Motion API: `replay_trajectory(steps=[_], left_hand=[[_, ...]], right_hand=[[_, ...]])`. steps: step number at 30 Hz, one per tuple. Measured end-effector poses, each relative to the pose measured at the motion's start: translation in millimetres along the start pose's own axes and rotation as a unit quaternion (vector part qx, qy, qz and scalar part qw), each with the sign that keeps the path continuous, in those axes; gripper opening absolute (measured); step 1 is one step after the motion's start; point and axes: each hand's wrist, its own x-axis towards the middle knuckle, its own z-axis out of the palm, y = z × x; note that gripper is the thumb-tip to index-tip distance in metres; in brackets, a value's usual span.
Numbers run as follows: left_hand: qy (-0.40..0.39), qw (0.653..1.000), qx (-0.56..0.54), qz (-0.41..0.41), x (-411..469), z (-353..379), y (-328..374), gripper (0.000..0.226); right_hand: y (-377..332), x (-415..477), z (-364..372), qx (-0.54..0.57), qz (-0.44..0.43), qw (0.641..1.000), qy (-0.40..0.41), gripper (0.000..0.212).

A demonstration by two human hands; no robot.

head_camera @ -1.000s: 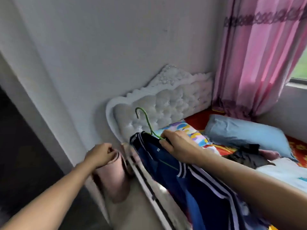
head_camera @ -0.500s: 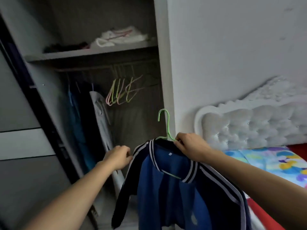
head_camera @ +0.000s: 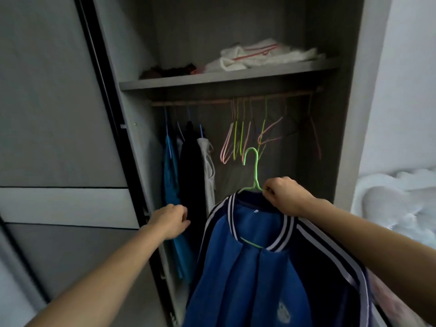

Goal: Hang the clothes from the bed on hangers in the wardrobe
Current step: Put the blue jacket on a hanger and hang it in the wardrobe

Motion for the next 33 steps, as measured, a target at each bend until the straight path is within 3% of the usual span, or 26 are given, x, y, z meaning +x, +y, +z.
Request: replay_trajectory(steps=[5, 11, 17, 24, 29, 33], left_hand=[[0.057, 0.998, 0.023, 0.022, 72.1, -13.7, -12.4, 0.037], [0.101, 0.989, 0.08, 0.074, 185.3, -48.5, 2.9, 0.04], [0.07, 0.977, 0.172, 0.11, 251.7, -51.0, -4.9, 0.065], [0.137, 0.975, 0.099, 0.144, 299.2, -56.2, -71.6, 0.03], [0.084, 0.983, 0.083, 0.143, 324.7, -82.4, -105.6, 0.028], [0.055, 0.984, 0.08, 0.151, 340.9, -89.5, -128.4, 0.026]], right_hand=[[-9.1, 59.3, 0.8, -0.038, -0.012, 0.999, -0.022, 0.027], [-15.2, 123.1, 0.5, -0.028, -0.019, 0.999, -0.016, 0.022], [-29.3, 174.6, 4.8, -0.047, -0.02, 0.999, -0.018, 0.018], [-58.5, 244.4, -6.8, -0.084, 0.023, 0.996, 0.027, 0.02], [-73.3, 312.7, -20.2, -0.105, 0.107, 0.987, 0.061, 0.027], [-79.0, 357.1, -28.6, -0.102, 0.177, 0.973, 0.103, 0.015]])
